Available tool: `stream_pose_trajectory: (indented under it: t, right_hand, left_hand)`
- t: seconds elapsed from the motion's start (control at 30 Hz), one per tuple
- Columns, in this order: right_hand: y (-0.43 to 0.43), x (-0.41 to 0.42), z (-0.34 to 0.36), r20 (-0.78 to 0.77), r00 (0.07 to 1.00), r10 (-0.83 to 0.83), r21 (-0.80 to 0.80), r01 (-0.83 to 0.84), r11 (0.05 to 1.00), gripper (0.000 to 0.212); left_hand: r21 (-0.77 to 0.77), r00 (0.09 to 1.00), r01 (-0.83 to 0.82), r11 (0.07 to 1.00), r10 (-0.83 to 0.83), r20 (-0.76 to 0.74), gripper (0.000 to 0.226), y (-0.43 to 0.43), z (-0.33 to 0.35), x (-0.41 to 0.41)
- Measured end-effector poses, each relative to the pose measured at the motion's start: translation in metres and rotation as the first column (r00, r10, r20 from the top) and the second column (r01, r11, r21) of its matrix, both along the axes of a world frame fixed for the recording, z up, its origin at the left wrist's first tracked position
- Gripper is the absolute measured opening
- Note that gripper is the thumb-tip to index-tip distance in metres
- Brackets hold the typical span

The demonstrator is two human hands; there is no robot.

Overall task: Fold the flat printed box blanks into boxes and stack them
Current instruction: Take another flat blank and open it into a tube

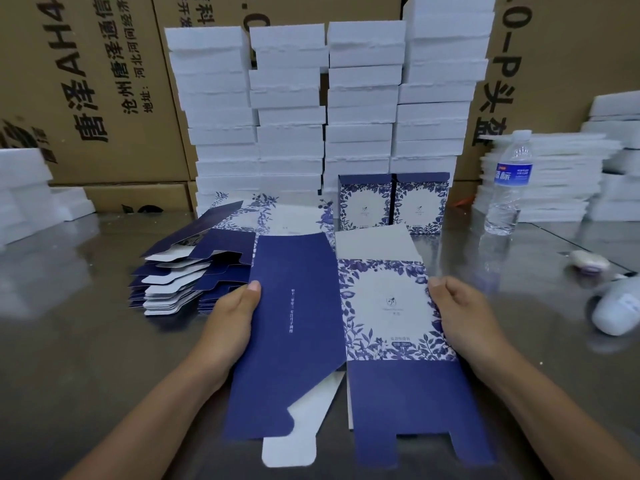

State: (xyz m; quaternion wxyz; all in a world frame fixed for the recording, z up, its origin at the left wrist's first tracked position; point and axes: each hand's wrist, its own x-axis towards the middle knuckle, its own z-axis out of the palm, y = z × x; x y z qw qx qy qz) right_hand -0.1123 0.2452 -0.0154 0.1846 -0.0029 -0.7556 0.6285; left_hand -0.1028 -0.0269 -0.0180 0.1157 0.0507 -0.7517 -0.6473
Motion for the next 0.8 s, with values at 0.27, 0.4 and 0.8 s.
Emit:
stream_pose_trajectory:
  t: [0.27,0.4,0.8]
  right_hand:
    - [-0.0025,0.0027,0.0011,0.004,1.0,-0.002,0.164,0.001,0.986,0.037]
    - [-0.0017,0.0055,0.0011,0.033,0.999,0.033,0.103,-0.036,0.994,0.039]
    - [-0.0007,0.003,0.0021,0.102,0.995,-0.002,0.083,-0.007,0.997,0.04]
  left_hand:
    - [0.173,1.0,0.001,0.985,-0.006,0.03,0.039,-0.0014,0.0063,0.0002]
    - [0.106,1.0,-0.008,0.994,0.006,0.02,0.039,-0.0022,0.0037,-0.001]
    - [0.196,0.994,0.057,0.979,-0.073,0.075,0.039,-0.002,0.0087,-0.0001]
